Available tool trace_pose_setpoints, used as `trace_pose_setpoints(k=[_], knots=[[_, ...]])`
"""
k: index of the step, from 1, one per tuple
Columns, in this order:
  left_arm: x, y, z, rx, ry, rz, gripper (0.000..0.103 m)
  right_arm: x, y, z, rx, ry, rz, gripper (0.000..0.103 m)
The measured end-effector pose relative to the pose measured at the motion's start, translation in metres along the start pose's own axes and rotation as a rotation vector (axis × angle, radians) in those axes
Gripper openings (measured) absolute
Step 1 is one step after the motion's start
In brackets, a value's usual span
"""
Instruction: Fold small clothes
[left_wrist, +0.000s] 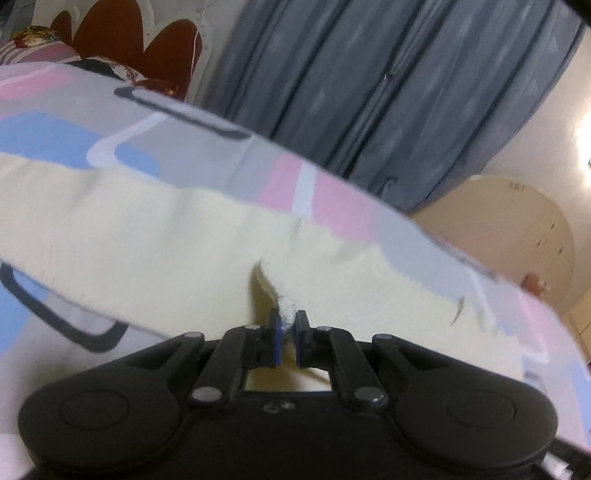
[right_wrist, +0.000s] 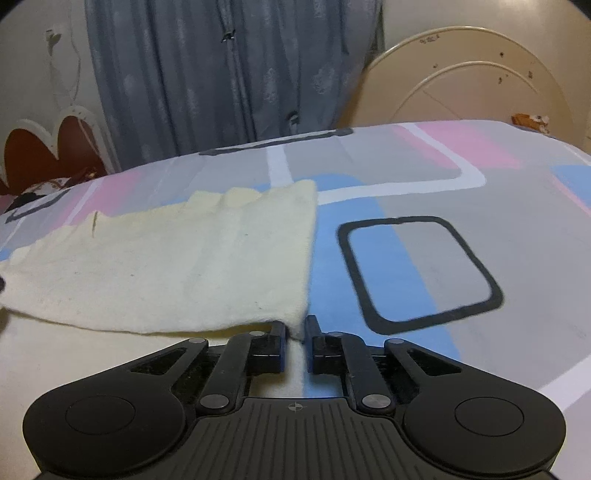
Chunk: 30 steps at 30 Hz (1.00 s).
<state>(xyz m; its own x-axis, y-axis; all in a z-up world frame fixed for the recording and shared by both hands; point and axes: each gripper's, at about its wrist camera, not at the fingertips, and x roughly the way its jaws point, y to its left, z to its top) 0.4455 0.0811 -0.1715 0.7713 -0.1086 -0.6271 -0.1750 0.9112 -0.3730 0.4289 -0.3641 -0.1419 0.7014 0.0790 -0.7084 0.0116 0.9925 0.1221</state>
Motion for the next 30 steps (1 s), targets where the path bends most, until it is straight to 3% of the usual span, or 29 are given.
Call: trace_pose_setpoints(k=[3, 4, 6, 8, 11, 15, 19, 24, 28, 30], knots=[[0.001, 0.0, -0.008, 0.051, 0.027, 0.026, 0.011, -0.003, -0.005, -0.002, 0.006, 0.012, 0.001, 0.009], [-0.001, -0.002, -0.008, 0.071, 0.018, 0.043, 0.013, -0.005, -0.006, -0.003, 0.004, 0.019, 0.005, 0.009], [-0.01, -0.005, -0.006, 0.076, -0.02, 0.076, 0.029, -0.015, -0.01, -0.002, 0.017, 0.009, 0.009, 0.01], [-0.023, -0.004, -0.004, 0.051, -0.062, 0.082, 0.03, -0.026, -0.012, 0.001, 0.014, -0.03, 0.001, 0.01], [-0.036, -0.015, -0.003, 0.083, -0.104, 0.061, 0.035, -0.032, -0.012, 0.013, -0.008, -0.08, 0.005, 0.01], [-0.029, -0.046, -0.002, 0.156, -0.097, -0.002, 0.046, -0.004, -0.011, 0.035, 0.006, -0.05, 0.026, 0.012], [-0.004, -0.059, -0.005, 0.177, -0.052, -0.002, 0.047, 0.029, -0.008, 0.05, 0.012, -0.008, 0.039, 0.013], [0.026, -0.046, -0.008, 0.161, -0.017, 0.05, 0.047, 0.054, -0.002, 0.067, -0.025, -0.03, 0.032, 0.013], [0.027, -0.036, -0.011, 0.171, -0.028, 0.044, 0.046, 0.078, 0.001, 0.072, -0.065, -0.002, -0.007, 0.013], [0.025, -0.038, -0.008, 0.163, -0.015, 0.05, 0.046, 0.082, -0.009, 0.074, -0.019, 0.006, -0.003, 0.013]])
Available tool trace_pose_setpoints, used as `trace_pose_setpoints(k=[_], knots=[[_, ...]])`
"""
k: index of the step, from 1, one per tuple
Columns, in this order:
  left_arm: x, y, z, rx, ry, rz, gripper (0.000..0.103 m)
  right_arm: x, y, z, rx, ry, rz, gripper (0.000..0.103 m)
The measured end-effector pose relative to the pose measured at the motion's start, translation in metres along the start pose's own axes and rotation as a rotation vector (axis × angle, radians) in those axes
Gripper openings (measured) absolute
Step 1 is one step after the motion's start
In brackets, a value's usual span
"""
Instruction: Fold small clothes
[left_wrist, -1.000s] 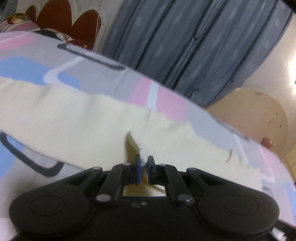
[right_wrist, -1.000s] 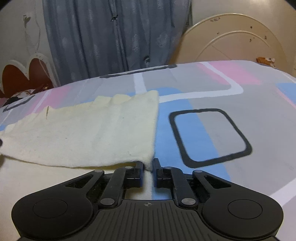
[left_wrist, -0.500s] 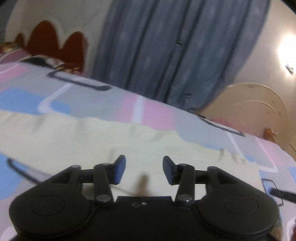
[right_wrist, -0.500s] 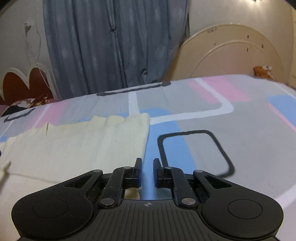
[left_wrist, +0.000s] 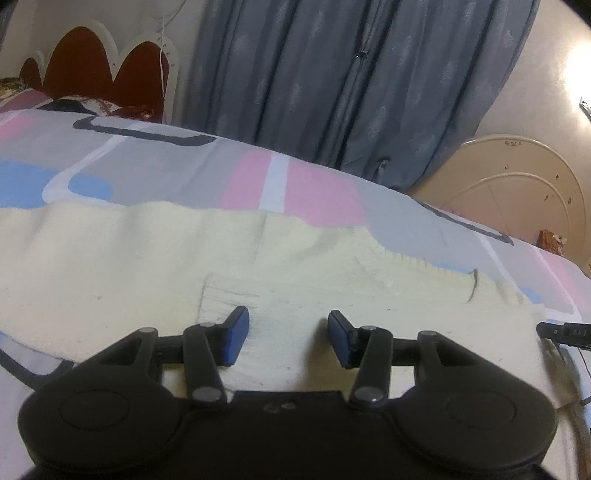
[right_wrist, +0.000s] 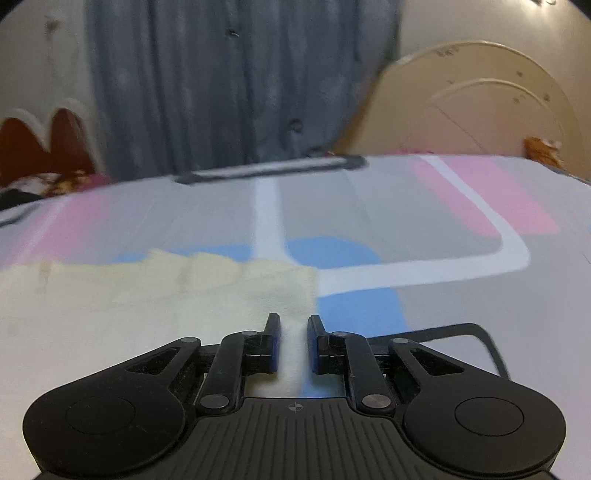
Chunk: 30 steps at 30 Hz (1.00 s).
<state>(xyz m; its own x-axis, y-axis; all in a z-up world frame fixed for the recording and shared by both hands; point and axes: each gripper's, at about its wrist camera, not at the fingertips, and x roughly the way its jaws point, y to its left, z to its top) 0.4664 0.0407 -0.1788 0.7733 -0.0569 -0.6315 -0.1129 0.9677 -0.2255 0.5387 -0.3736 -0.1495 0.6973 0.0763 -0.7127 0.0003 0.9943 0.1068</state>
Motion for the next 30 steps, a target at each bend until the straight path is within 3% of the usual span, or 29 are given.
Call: trace_pose_setpoints(k=[1, 3, 5, 9, 16, 18, 24, 30], knots=[[-0.003, -0.001, 0.001, -0.005, 0.005, 0.007, 0.047, -0.001, -0.003, 0.001, 0.018, 0.006, 0.003, 0.013], [-0.011, -0.007, 0.002, 0.017, -0.018, 0.014, 0.065, -0.006, -0.002, 0.002, 0.007, 0.003, -0.014, 0.013], [-0.01, -0.012, 0.0, 0.058, -0.034, 0.035, 0.074, -0.016, 0.005, 0.002, -0.018, -0.038, -0.006, 0.013], [0.002, -0.011, -0.003, 0.075, -0.016, 0.057, 0.073, -0.011, 0.017, 0.003, -0.045, -0.038, 0.02, 0.013], [0.002, -0.013, -0.001, 0.13, 0.017, 0.065, 0.073, 0.006, 0.015, 0.008, -0.055, 0.002, -0.005, 0.013], [-0.001, -0.012, 0.0, 0.124, 0.027, 0.073, 0.073, -0.002, 0.016, 0.007, -0.054, 0.005, -0.031, 0.013], [-0.013, -0.013, -0.009, 0.11, 0.029, 0.1, 0.074, -0.042, 0.036, -0.013, -0.139, -0.032, 0.044, 0.014], [-0.023, -0.011, -0.01, 0.1, 0.063, 0.126, 0.075, -0.042, 0.037, -0.035, -0.154, 0.038, 0.033, 0.014]])
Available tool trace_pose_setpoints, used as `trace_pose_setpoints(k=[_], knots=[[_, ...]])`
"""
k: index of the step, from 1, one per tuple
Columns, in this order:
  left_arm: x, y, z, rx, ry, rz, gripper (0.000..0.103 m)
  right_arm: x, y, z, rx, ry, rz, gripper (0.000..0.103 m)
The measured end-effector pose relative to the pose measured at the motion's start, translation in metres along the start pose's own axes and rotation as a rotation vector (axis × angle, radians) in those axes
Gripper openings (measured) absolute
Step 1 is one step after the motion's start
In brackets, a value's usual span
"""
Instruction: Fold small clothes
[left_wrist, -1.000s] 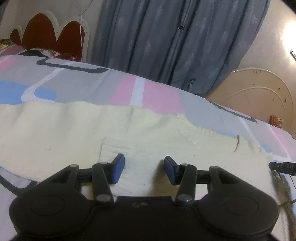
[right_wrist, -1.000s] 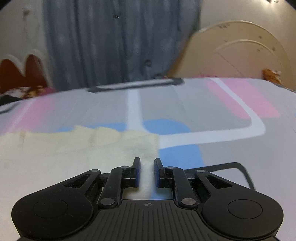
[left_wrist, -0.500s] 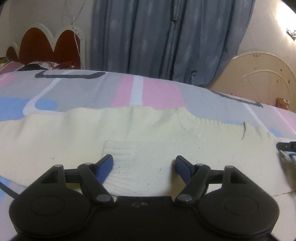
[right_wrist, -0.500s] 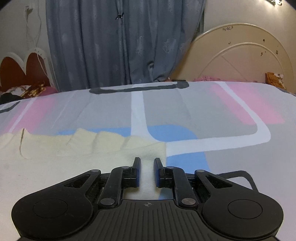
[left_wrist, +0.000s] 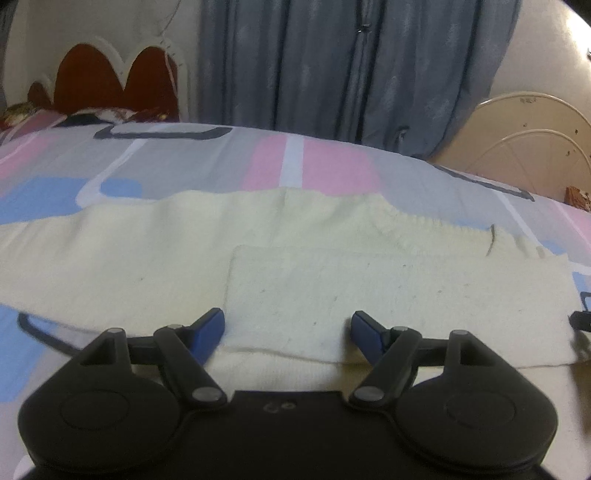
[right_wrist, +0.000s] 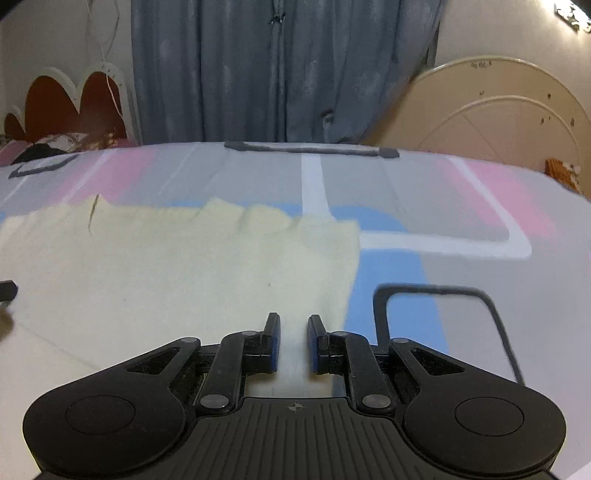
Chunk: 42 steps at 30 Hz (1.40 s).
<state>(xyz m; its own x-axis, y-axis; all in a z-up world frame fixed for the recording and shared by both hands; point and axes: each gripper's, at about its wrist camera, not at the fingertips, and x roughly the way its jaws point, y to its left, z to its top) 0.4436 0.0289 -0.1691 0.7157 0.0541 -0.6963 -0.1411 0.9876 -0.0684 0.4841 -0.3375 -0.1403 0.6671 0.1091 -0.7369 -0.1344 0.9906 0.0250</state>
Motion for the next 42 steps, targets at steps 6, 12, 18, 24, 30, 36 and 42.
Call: trace_pose_setpoints(k=[6, 12, 18, 24, 30, 36, 42], knots=[[-0.032, 0.009, -0.002, -0.042, -0.004, 0.019, 0.08, -0.031, 0.016, 0.005, 0.008, -0.039, 0.083, 0.031], [-0.071, 0.029, -0.009, -0.052, -0.031, 0.055, 0.083, -0.048, 0.06, 0.006, -0.016, -0.052, 0.205, 0.042], [-0.091, 0.075, -0.011, -0.119, -0.043, 0.08, 0.085, -0.058, 0.12, 0.002, -0.061, -0.046, 0.296, 0.042], [-0.087, 0.145, -0.012, -0.222, -0.028, 0.098, 0.084, -0.051, 0.172, 0.005, -0.081, -0.039, 0.316, 0.042], [-0.074, 0.219, -0.011, -0.355, -0.01, 0.125, 0.084, -0.034, 0.223, 0.008, -0.083, -0.022, 0.32, 0.042], [-0.052, 0.286, -0.007, -0.546, -0.008, 0.127, 0.078, -0.011, 0.261, 0.015, -0.084, -0.012, 0.313, 0.042], [-0.034, 0.334, 0.001, -0.712, -0.074, 0.065, 0.076, 0.009, 0.276, 0.02, -0.083, -0.011, 0.299, 0.042]])
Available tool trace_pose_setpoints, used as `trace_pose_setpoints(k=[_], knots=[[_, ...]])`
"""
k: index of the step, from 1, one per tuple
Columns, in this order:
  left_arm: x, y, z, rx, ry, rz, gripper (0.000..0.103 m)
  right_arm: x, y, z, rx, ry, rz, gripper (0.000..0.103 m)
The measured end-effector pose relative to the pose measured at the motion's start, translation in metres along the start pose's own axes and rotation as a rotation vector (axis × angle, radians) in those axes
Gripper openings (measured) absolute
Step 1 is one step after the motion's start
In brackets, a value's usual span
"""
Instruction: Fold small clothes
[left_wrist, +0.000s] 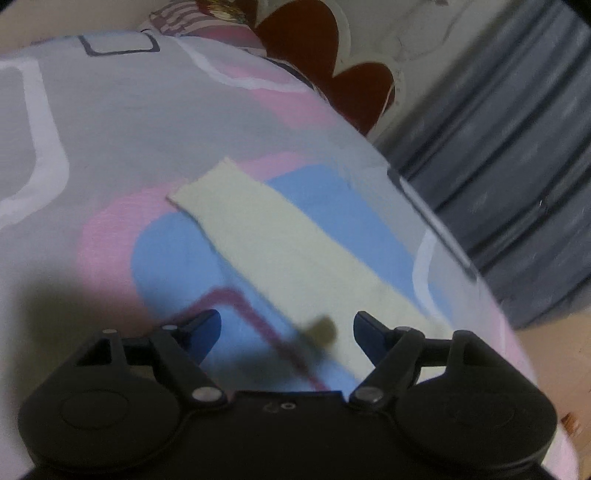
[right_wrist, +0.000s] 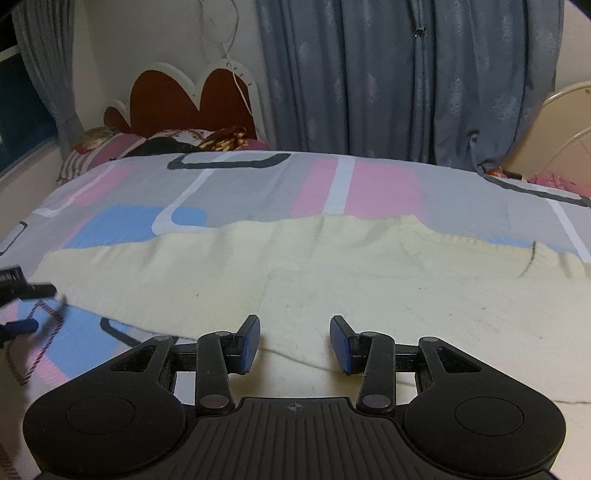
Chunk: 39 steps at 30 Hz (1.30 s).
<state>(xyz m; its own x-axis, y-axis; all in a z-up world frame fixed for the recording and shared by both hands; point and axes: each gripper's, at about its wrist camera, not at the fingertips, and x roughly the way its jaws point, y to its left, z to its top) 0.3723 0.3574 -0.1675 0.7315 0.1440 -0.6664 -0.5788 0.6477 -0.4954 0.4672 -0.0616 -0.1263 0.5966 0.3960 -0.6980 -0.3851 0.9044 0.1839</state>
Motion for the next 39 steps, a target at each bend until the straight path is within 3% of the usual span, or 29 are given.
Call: trace_pose_setpoints(k=[1, 7, 9, 12, 15, 21, 28, 34, 39], knots=[[0.003, 0.002, 0.003, -0.017, -0.01, -0.012, 0.075, 0.003, -0.001, 0.0, 0.001, 0.002, -0.004, 0.042], [0.017, 0.011, 0.009, -0.073, -0.08, -0.032, 0.04, 0.016, -0.007, -0.001, 0.011, 0.005, -0.022, 0.042], [0.019, 0.017, 0.012, -0.073, -0.085, -0.023, 0.018, 0.018, -0.01, -0.002, 0.014, 0.005, -0.027, 0.042], [0.027, 0.02, 0.014, -0.095, -0.091, -0.01, 0.005, 0.018, -0.015, -0.002, 0.02, -0.006, -0.041, 0.042], [0.021, 0.011, 0.014, -0.051, -0.124, -0.012, 0.003, 0.016, -0.02, 0.0, 0.024, -0.02, -0.056, 0.042], [-0.004, -0.034, 0.013, 0.102, -0.194, -0.099, 0.002, 0.031, -0.021, -0.009, -0.059, 0.03, -0.099, 0.042], [-0.024, -0.121, -0.014, 0.319, -0.215, -0.259, 0.002, 0.011, -0.043, -0.004, 0.068, -0.019, -0.028, 0.042], [-0.025, -0.204, -0.079, 0.533, -0.138, -0.42, 0.003, -0.019, -0.067, -0.008, 0.104, -0.05, -0.042, 0.042], [-0.012, -0.253, -0.151, 0.661, -0.044, -0.51, 0.003, -0.048, -0.103, -0.018, 0.156, -0.07, -0.081, 0.042]])
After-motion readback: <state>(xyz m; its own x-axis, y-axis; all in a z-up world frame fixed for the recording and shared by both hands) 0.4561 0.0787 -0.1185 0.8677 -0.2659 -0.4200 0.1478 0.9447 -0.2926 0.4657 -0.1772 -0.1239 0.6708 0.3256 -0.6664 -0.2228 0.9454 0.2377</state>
